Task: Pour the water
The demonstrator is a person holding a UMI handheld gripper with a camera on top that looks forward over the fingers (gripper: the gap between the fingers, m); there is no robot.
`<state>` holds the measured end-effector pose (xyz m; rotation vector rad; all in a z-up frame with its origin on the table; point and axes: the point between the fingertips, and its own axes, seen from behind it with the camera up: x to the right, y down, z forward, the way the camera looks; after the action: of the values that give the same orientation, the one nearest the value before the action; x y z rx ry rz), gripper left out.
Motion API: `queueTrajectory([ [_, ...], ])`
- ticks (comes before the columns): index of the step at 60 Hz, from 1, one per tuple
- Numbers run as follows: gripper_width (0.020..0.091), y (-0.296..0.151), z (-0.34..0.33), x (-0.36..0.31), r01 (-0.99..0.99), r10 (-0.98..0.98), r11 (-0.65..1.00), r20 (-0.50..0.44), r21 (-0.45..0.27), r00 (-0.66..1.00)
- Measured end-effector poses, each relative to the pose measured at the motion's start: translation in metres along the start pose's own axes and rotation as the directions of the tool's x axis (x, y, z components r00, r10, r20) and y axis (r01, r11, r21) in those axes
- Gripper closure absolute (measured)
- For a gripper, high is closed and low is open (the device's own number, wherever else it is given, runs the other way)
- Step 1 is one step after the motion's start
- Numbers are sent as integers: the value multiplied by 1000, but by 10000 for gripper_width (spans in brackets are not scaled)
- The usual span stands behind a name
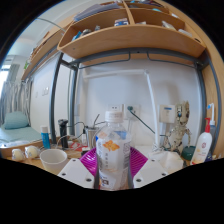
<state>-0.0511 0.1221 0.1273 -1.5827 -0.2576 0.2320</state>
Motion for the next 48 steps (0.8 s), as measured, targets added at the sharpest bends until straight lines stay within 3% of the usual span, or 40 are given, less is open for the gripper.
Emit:
queueTrajectory([
  [13, 560, 0, 0, -1, 10, -10, 1000, 8, -5, 1000],
  [18, 305, 6, -4, -2, 41, -40, 999, 5, -33, 999],
  [20, 238, 8, -8, -3, 54, -53, 998, 14, -43, 998],
  [38, 243, 7, -101, -16, 42, -42, 998, -2, -56, 999],
  [48, 242, 5, -179, -7, 31, -37, 998, -129, -50, 991],
])
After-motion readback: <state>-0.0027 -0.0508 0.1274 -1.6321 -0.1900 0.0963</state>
